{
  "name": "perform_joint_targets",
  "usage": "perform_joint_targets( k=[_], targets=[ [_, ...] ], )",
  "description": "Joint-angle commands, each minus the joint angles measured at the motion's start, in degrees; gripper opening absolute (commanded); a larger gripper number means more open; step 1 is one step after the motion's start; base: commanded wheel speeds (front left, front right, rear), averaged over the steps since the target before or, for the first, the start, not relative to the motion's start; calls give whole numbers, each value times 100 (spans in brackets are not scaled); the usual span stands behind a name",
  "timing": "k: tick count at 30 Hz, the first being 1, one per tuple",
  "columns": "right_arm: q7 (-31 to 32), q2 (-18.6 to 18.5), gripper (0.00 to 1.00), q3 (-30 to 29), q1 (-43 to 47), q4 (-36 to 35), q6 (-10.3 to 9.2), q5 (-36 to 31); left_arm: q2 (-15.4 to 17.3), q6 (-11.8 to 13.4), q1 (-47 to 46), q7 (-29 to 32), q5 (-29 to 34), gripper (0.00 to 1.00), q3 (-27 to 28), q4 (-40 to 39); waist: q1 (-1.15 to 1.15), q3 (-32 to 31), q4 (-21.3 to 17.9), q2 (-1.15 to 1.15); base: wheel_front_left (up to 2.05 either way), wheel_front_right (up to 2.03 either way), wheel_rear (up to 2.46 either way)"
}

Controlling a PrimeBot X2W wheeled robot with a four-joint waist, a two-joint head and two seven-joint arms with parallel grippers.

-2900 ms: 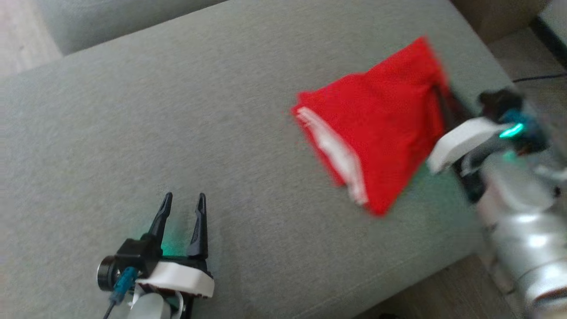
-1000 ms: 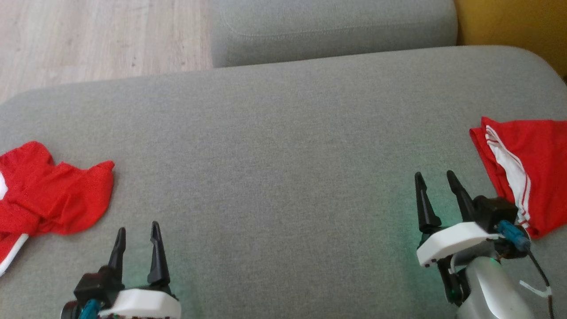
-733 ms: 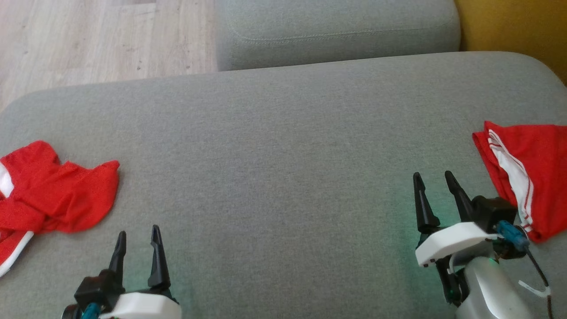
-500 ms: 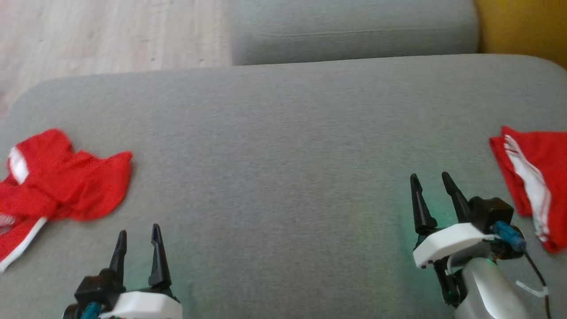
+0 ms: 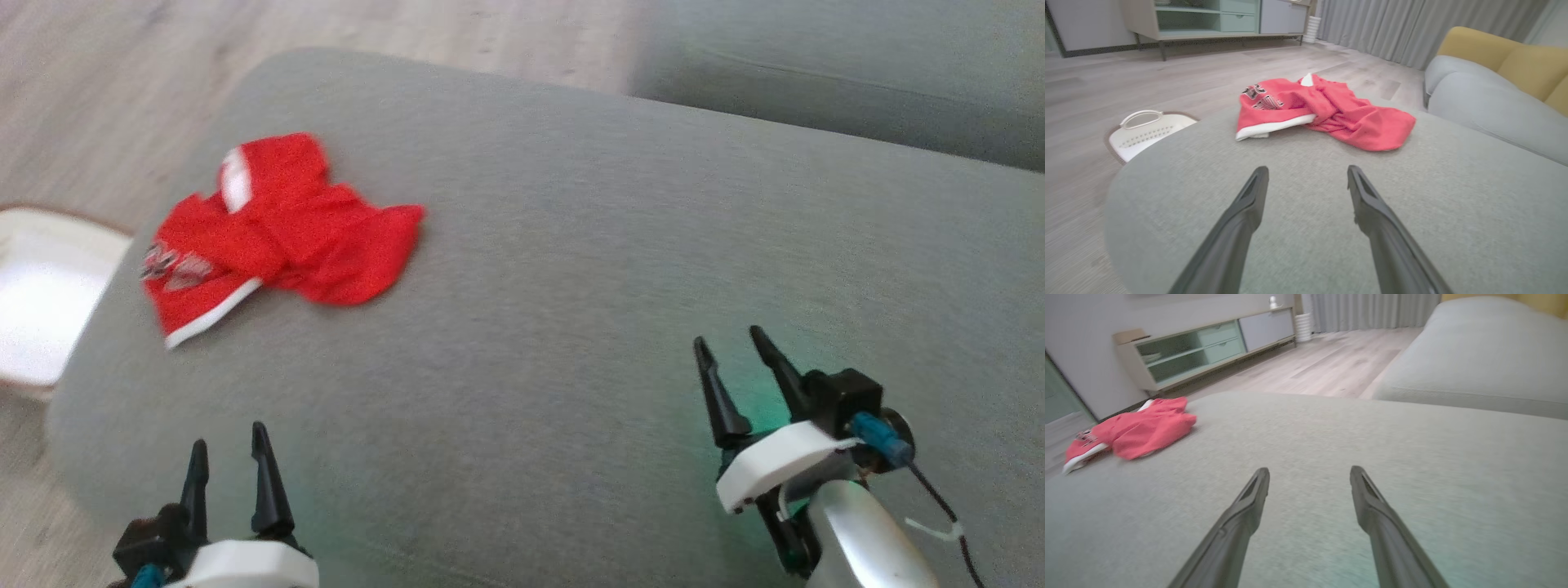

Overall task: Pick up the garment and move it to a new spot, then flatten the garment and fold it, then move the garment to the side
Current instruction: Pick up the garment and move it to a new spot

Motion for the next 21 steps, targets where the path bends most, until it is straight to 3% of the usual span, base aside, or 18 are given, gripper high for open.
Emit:
perform_joint_targets(
  k=[1,5,11,17,21],
  targets=[
    [-63,7,100,162,-160,-139,-4,26,30,12,-169,-55,-19,100,210,-135,0,89,424,0,0,0,0],
    [-63,7,100,342,-280,-112,-4,80,30,18,-187,-55,-24,100,320,-91,0,154,593,0,0,0,0],
    [-63,7,100,486,-493,-149,-4,-16,30,-90,-460,-55,-149,100,558,-72,0,427,512,0,0,0,0],
    [-63,7,100,474,-836,-407,-4,-343,61,-404,-1540,-55,104,100,1189,-16,0,1100,246,0,0,0,0],
    [-63,-33,100,464,-1014,-658,-4,-630,343,-555,-2327,-55,313,100,1385,250,0,1469,82,0,0,0,0]
  ],
)
